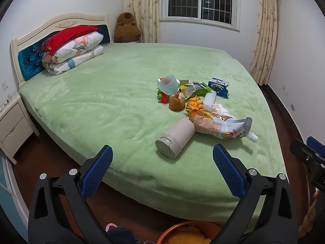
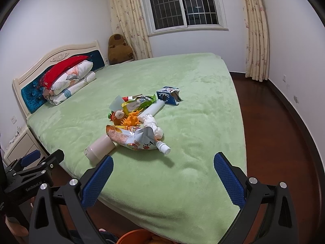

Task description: Collect trash

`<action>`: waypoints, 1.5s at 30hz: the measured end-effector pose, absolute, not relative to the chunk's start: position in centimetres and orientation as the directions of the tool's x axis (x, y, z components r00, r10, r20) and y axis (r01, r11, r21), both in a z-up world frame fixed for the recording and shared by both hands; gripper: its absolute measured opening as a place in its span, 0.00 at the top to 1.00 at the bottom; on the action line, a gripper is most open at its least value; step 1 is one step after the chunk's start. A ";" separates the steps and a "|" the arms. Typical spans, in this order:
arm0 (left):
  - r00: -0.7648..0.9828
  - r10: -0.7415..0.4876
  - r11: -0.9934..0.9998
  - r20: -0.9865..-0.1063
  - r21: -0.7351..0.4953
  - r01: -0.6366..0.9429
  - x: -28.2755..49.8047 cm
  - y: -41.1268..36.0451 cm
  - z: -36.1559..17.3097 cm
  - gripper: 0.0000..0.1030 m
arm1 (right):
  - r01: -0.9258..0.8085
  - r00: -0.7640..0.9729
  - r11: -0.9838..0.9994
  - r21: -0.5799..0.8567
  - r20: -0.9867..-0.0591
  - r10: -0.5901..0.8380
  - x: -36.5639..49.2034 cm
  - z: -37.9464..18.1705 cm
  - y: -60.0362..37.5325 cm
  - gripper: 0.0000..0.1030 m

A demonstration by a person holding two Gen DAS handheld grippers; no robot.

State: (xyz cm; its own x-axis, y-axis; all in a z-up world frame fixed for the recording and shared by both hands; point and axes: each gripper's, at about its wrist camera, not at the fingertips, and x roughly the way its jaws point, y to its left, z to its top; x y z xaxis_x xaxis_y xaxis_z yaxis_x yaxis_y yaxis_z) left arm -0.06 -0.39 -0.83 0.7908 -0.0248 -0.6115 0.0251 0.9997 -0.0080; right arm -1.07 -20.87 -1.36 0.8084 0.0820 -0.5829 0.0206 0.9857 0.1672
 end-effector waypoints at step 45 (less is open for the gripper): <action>0.761 -0.031 0.999 -0.649 -0.014 0.029 0.3 -0.2 -2.6 0.06 | 0.047 0.786 0.981 0.187 -0.613 0.079 -1.2 -3.4 -21.1 0.05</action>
State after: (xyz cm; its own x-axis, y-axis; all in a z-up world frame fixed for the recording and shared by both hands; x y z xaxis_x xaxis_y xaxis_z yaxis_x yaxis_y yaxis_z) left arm 0.34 -0.23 -2.56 0.7606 -0.0309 -0.6485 0.0290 0.9995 -0.0136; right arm -1.17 -21.14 -3.39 0.7863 0.0792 -0.6128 0.0466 0.9813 0.1866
